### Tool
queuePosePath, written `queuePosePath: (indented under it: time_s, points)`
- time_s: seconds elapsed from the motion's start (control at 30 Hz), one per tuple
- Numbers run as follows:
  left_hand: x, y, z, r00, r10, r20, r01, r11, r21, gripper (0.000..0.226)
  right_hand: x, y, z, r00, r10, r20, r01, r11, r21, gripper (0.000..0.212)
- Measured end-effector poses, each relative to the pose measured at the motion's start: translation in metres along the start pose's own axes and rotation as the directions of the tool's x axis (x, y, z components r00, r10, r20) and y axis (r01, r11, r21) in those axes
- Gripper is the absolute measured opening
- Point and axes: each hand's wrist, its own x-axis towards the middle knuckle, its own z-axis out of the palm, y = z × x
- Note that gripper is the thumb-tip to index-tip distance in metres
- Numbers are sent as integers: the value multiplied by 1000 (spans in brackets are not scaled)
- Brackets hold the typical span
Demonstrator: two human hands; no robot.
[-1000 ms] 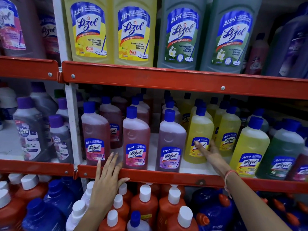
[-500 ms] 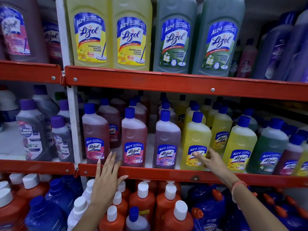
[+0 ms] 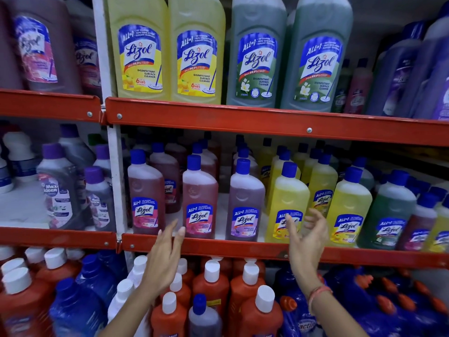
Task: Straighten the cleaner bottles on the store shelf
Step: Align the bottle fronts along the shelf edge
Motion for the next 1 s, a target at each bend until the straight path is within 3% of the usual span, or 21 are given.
queuePosePath:
  time_s: [0.1, 0.17, 0.23, 0.33, 0.43, 0.53, 0.73, 0.9, 1.0]
  points:
    - [1, 21, -2, 999, -40, -14, 36, 968, -248, 112, -29, -30, 22, 991, -16, 134, -12, 978, 210, 19]
    - [9, 26, 0, 994, -105, -7, 97, 938, -333, 119, -46, -48, 36, 961, -6, 276, -78, 953, 293, 12]
    - [14, 29, -1, 986, -163, 25, 159, 904, -397, 126, -57, -59, 52, 898, 50, 438, -211, 920, 329, 27]
    - [17, 30, -2, 973, -214, 89, 231, 868, -440, 131, -69, -69, 74, 696, 142, 704, -433, 865, 253, 57]
    - [15, 29, -4, 970, -192, 152, 239, 875, -421, 123, -70, -71, 88, 593, 223, 774, -465, 879, 103, 77]
    - [16, 25, -4, 966, -170, 193, 237, 882, -407, 116, -69, -75, 92, 582, 268, 768, -460, 887, 39, 80]
    - [17, 22, -10, 967, -170, 189, 234, 886, -400, 114, -76, -75, 103, 589, 272, 761, -376, 926, -39, 108]
    - [20, 23, -15, 962, -155, 224, 233, 896, -378, 105, -78, -78, 100, 604, 241, 759, -392, 920, 20, 86]
    - [20, 25, -19, 958, -141, 249, 226, 907, -356, 116, -83, -78, 99, 639, 244, 729, -389, 921, 34, 92]
